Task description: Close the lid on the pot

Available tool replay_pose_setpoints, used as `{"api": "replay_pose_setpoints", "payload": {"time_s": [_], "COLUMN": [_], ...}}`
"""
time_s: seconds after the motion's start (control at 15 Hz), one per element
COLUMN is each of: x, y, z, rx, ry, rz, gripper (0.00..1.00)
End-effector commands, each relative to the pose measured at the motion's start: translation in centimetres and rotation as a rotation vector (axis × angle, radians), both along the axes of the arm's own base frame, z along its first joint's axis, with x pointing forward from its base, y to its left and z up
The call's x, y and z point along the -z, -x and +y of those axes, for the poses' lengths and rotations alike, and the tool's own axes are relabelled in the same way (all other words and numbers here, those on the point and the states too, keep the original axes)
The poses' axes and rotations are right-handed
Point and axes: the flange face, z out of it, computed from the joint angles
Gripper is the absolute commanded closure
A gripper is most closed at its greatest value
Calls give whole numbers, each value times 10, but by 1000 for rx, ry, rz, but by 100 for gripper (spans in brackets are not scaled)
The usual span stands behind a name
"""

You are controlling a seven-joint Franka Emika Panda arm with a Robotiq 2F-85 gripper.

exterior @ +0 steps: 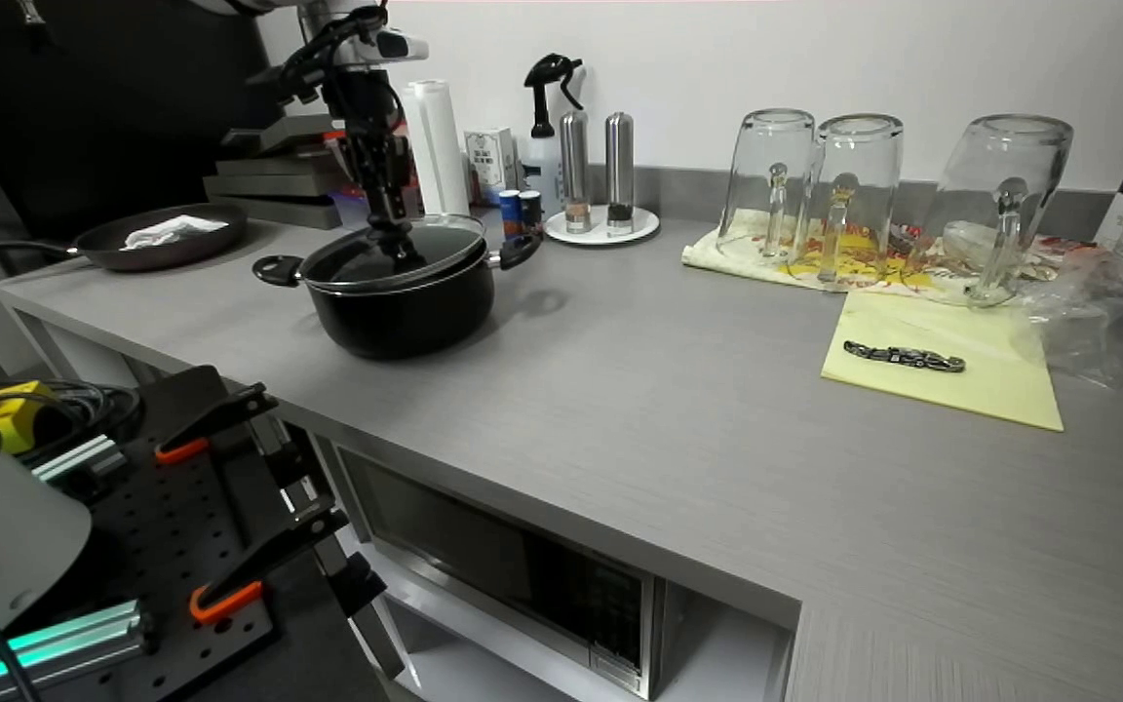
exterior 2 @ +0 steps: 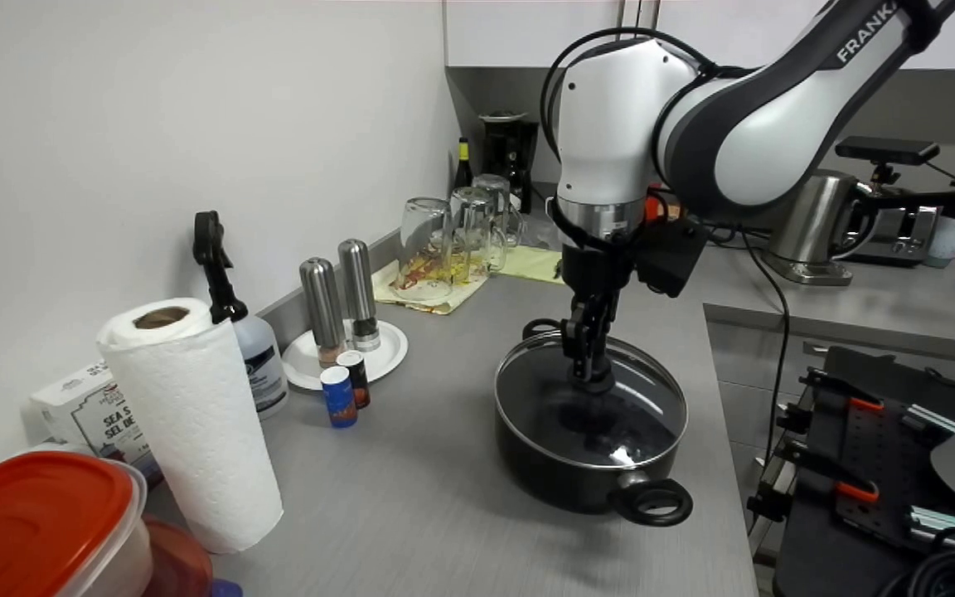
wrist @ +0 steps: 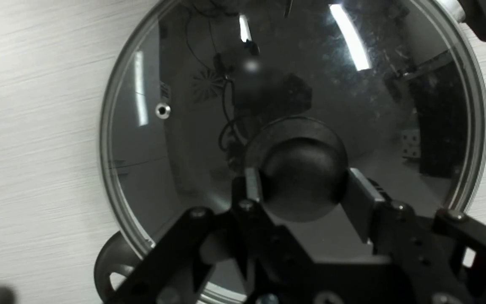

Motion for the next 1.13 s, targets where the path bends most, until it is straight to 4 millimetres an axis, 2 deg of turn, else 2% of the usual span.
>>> {"api": "replay_pose_setpoints", "payload": {"time_s": [0.0, 0.13, 0.2, 0.27, 0.47, 0.8, 0.87, 1.07], "x": [-4, -2, -2, -2, -5, -14, -6, -6], "y": [-7, -8, -9, -9, -11, -13, -12, -13], "z": [2, 1, 0, 0, 0, 1, 0, -1], "rx": [-5, 0, 0, 2, 5, 15, 18, 20], "ry": [-36, -42, -45, -48, -53, -49, -45, -44], "rz": [13, 22, 25, 27, 19, -10, 5, 7], "gripper": [75, 75, 25, 23, 3, 0, 0, 0]}}
